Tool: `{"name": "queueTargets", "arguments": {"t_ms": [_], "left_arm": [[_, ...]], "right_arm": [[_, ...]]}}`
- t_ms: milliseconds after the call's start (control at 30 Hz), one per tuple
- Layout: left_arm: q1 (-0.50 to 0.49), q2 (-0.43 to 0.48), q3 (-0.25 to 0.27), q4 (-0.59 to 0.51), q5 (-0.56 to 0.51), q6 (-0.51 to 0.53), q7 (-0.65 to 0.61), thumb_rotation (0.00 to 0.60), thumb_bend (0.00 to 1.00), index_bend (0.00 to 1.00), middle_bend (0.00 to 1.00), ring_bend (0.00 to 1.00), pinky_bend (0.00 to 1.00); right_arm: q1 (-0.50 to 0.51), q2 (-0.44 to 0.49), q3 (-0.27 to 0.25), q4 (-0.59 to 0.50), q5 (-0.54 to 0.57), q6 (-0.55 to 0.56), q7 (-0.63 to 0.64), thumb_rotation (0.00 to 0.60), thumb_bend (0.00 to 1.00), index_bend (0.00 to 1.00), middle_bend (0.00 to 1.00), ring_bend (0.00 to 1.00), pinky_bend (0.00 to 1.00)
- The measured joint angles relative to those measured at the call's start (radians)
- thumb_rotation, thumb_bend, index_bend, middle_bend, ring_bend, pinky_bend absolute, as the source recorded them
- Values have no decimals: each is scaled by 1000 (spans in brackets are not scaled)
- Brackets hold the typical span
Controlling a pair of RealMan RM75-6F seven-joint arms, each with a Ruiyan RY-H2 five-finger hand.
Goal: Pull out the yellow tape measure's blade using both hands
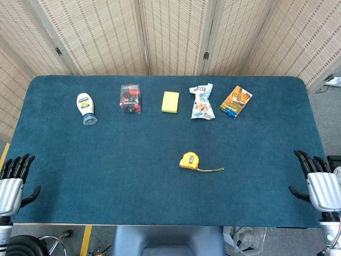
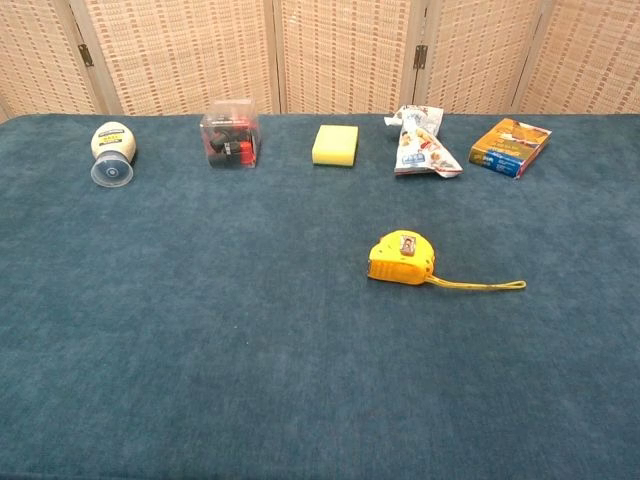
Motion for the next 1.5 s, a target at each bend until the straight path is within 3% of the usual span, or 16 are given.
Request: {"name": "queueTargets", "arguments": {"t_ms": [467, 800, 1200, 1500], "left_arm": [[-9, -1, -5, -9, 24, 17, 3, 600, 354, 54, 72, 27, 20], [1, 9, 2, -21, 43, 39, -10, 600, 354, 54, 72, 27, 19], [20, 20, 12, -26, 55, 64, -24, 600, 354, 63, 72, 27, 19], [29, 23, 15, -32, 54, 72, -23, 600, 353, 63, 72, 27, 18]], "right_arm": [[2, 5, -14, -7, -32, -7, 63, 600, 182, 78, 155, 241, 161], [126, -21, 17, -75, -35, -158, -22, 600, 183, 78, 162, 259, 202], [324, -150, 105, -122, 111, -397, -124, 600, 183, 78, 162, 261, 229], [466, -299, 155, -45, 262, -514, -216, 600, 182, 78, 164, 240, 231]]}}
